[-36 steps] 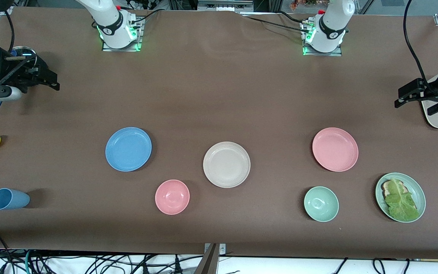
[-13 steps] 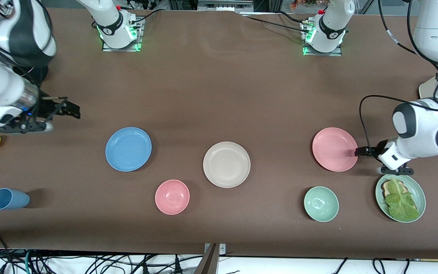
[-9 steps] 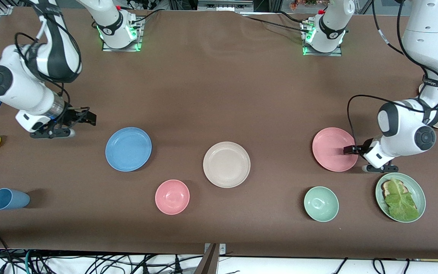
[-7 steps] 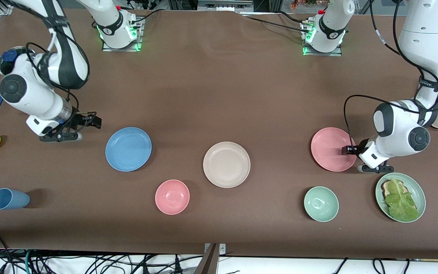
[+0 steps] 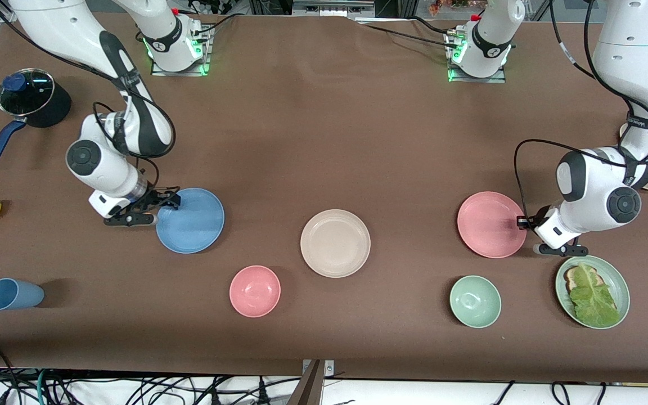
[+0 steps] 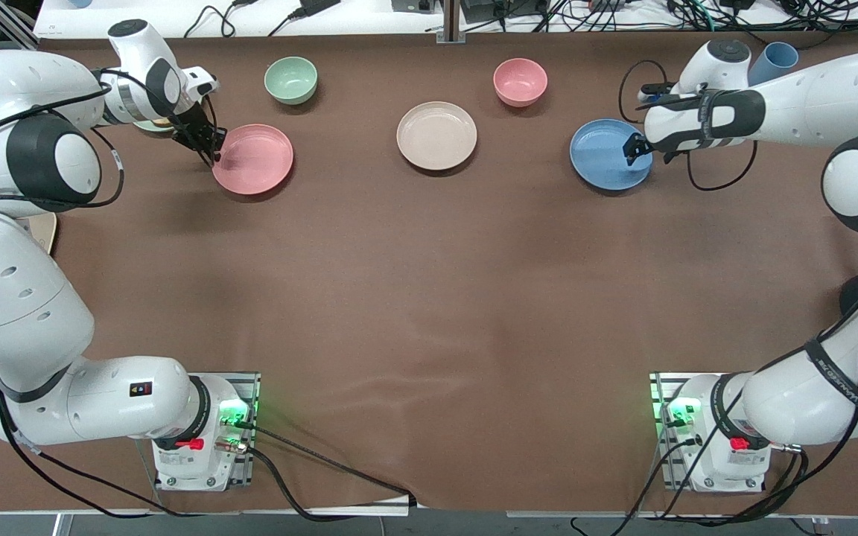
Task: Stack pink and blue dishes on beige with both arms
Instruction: 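Slide the pink plate onto the beige plate with the left gripper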
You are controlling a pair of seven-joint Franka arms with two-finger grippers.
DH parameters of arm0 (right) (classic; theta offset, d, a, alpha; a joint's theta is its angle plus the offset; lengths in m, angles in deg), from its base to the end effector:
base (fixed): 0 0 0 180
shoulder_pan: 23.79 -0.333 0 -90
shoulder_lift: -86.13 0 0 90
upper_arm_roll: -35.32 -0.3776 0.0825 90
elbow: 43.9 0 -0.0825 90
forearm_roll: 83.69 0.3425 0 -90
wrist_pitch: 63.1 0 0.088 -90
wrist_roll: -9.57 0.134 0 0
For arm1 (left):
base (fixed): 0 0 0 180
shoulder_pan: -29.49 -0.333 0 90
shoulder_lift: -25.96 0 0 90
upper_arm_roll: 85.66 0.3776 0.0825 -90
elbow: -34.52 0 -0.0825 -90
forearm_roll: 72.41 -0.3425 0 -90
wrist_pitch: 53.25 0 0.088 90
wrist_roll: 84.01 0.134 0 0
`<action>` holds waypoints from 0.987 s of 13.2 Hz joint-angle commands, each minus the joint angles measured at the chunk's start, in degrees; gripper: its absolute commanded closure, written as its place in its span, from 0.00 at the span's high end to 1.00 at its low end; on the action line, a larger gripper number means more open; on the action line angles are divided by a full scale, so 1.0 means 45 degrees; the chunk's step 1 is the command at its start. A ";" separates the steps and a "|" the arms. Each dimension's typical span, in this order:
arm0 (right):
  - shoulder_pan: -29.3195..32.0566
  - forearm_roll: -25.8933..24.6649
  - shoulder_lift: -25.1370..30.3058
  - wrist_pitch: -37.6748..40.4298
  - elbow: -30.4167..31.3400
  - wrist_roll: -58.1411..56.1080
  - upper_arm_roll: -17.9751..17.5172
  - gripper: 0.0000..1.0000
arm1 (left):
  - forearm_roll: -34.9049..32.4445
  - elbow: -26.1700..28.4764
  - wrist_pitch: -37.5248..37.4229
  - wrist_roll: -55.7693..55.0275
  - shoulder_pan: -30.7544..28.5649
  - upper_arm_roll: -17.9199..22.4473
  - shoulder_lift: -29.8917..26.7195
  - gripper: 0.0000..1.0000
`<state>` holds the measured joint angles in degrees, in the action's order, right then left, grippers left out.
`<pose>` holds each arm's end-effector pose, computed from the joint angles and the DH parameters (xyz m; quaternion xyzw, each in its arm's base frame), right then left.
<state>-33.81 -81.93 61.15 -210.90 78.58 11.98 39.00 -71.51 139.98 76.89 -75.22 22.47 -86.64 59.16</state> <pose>0.5732 0.0652 0.2631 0.9997 0.0244 0.0039 0.0050 0.6276 0.0667 0.2556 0.9970 -0.0174 -0.0723 0.0199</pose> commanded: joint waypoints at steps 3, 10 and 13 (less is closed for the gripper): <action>0.0175 0.0175 -0.0210 -0.0085 -0.0576 0.0246 -0.0115 0.96 | -0.0084 -0.1655 -0.2685 -0.1481 0.0467 -0.0346 -0.0384 0.00; 0.0273 0.0175 -0.0758 -0.0358 -0.0772 0.0090 -0.0096 0.80 | 0.1379 -0.3590 -0.4371 -0.5676 0.0641 -0.3255 -0.0503 0.00; 0.0390 0.0155 -0.0758 -0.0358 -0.0792 -0.0162 -0.0096 0.57 | 0.1538 -0.4234 -0.3730 -0.7340 0.2220 -0.3552 0.0159 0.00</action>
<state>-32.96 -81.79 58.18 -212.30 75.95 12.52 38.99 -66.16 124.34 59.22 -104.54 28.45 -102.87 57.25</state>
